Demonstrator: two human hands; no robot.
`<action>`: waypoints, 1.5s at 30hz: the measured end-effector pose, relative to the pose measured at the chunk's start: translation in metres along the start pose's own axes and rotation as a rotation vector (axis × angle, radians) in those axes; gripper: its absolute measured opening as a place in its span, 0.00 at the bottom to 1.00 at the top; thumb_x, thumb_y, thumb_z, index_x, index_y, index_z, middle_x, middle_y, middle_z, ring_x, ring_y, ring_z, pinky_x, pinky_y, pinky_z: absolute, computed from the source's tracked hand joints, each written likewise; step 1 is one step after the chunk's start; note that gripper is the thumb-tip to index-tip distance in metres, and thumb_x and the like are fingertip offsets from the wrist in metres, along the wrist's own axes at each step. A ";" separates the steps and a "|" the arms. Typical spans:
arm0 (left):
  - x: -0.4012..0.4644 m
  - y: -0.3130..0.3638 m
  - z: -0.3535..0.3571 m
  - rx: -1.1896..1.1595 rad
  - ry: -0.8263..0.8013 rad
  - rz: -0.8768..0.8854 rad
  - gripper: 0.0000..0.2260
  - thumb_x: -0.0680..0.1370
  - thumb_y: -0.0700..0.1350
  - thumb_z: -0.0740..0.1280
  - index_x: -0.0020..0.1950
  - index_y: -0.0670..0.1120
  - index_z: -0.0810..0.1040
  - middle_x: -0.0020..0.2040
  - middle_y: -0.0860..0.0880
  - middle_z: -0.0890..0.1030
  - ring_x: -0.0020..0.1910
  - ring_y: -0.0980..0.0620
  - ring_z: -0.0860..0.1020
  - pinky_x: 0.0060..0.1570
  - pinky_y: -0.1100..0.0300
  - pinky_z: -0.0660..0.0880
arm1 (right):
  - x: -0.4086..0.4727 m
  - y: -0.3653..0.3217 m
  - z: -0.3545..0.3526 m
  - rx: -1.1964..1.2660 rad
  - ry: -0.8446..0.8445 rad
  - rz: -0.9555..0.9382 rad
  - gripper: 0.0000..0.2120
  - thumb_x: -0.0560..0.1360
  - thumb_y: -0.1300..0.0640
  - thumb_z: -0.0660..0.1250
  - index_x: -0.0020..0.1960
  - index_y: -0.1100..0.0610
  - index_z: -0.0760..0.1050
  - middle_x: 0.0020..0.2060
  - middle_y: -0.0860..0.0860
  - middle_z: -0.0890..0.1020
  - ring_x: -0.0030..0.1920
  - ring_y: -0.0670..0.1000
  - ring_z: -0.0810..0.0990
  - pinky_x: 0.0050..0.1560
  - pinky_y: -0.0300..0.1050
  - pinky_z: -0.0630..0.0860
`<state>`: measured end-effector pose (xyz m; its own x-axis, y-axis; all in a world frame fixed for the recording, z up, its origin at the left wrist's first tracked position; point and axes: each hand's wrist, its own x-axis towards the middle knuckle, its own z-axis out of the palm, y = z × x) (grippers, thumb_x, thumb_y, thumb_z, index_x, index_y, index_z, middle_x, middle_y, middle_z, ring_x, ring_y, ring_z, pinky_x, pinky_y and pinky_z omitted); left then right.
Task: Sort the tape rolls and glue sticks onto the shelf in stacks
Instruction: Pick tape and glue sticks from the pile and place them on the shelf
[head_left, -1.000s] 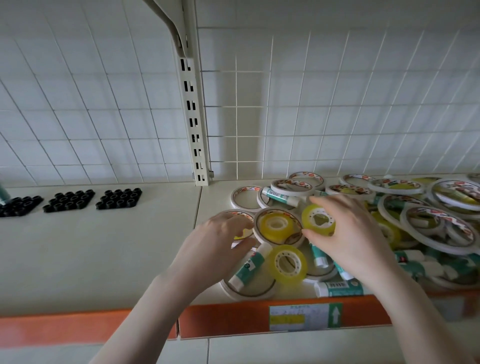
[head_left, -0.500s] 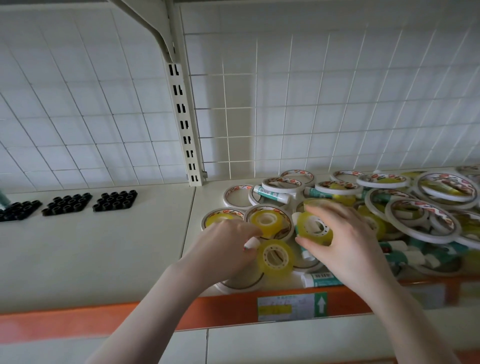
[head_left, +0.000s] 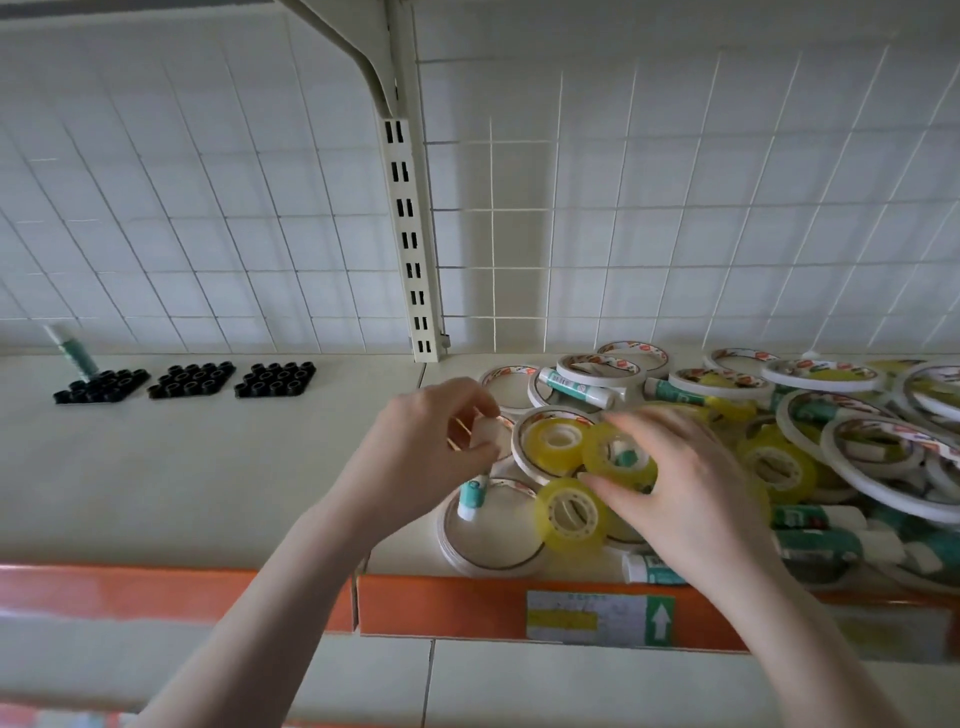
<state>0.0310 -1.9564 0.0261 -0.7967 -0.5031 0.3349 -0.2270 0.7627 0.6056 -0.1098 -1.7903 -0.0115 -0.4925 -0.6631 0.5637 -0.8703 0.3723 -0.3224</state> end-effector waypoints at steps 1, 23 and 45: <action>-0.002 -0.002 -0.004 -0.010 0.028 -0.010 0.11 0.70 0.41 0.71 0.41 0.57 0.74 0.37 0.55 0.80 0.36 0.60 0.77 0.39 0.65 0.74 | 0.002 -0.003 0.003 0.013 -0.006 -0.009 0.25 0.64 0.50 0.76 0.59 0.57 0.78 0.50 0.51 0.80 0.50 0.53 0.79 0.49 0.41 0.71; -0.063 -0.181 -0.213 0.022 0.270 -0.090 0.12 0.67 0.42 0.75 0.39 0.54 0.74 0.36 0.58 0.79 0.37 0.62 0.78 0.38 0.70 0.73 | 0.063 -0.257 0.146 0.169 -0.090 -0.044 0.21 0.67 0.48 0.74 0.58 0.53 0.78 0.53 0.47 0.79 0.55 0.51 0.76 0.51 0.38 0.66; 0.007 -0.317 -0.333 0.186 0.297 -0.050 0.07 0.69 0.44 0.73 0.44 0.47 0.76 0.40 0.54 0.79 0.39 0.58 0.74 0.43 0.60 0.73 | 0.147 -0.385 0.231 0.170 -0.191 -0.061 0.23 0.70 0.44 0.70 0.63 0.49 0.74 0.58 0.42 0.76 0.60 0.45 0.72 0.50 0.33 0.62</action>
<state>0.2840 -2.3376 0.0770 -0.5906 -0.6168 0.5203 -0.3814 0.7816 0.4936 0.1538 -2.1814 0.0197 -0.4157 -0.7977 0.4369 -0.8771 0.2246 -0.4245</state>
